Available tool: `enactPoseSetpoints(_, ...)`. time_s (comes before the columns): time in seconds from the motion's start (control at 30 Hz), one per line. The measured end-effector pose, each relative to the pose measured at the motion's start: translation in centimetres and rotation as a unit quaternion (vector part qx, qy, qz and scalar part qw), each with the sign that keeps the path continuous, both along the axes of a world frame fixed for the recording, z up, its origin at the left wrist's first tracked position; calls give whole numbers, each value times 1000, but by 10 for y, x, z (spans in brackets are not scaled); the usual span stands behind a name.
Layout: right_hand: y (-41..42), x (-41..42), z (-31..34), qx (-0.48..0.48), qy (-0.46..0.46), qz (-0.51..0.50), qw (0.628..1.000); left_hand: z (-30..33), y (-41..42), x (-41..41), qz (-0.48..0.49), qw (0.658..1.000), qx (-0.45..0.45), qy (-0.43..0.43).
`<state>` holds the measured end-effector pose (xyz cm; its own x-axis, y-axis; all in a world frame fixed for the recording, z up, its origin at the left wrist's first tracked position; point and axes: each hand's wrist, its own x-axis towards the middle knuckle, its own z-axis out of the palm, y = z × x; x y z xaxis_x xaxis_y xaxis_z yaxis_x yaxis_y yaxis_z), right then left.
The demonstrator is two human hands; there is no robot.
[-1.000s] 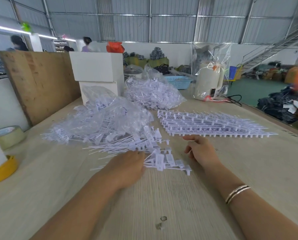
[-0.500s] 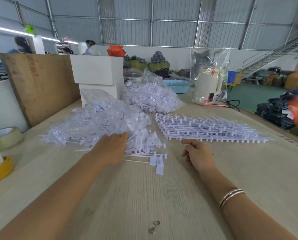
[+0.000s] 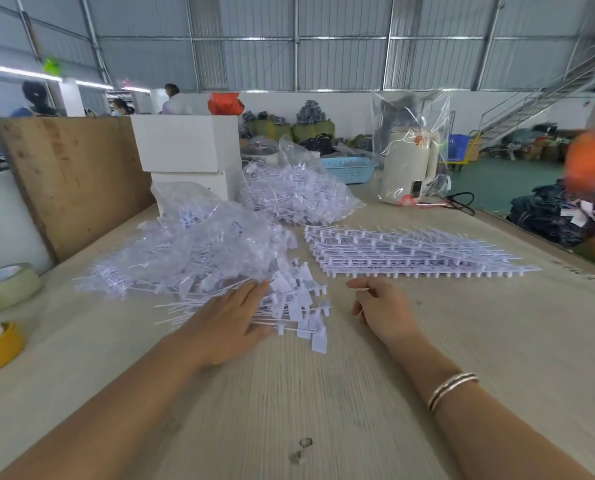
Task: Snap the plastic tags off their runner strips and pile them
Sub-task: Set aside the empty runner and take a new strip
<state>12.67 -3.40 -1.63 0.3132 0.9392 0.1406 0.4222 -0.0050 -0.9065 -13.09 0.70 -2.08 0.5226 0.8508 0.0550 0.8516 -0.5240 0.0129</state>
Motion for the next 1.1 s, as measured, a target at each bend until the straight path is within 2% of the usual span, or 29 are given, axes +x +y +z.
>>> enactPoseSetpoints(0.17,-1,0,-1,-11,-7,16,1000,2,13,5,55,998,41,2)
enactPoseSetpoints(0.4,6,-2,-4,-4,-29,32,999,17,-3,10,84,995,32,33)
enactPoseSetpoints(0.47,8,-2,-6,-1,-28,35,999,23,-20,14,87,991,104,13)
enactPoseSetpoints(0.57,11,-3,-7,1,-31,33,999,33,-37,30,1,962,264,-68)
enactPoseSetpoints(0.6,12,-4,-7,2,-31,32,999,36,-40,37,-25,958,269,-94)
enactPoseSetpoints(0.7,13,-5,-7,15,-20,29,999,42,-36,69,-16,975,173,-139)
enactPoseSetpoints(0.9,15,1,-3,37,70,-23,997,45,14,155,21,954,64,-293)
enactPoseSetpoints(1.0,18,6,-1,42,151,-54,986,43,37,188,21,948,60,-311)
enactPoseSetpoints(1.1,22,8,-2,43,192,-73,978,39,61,214,50,947,25,-318)
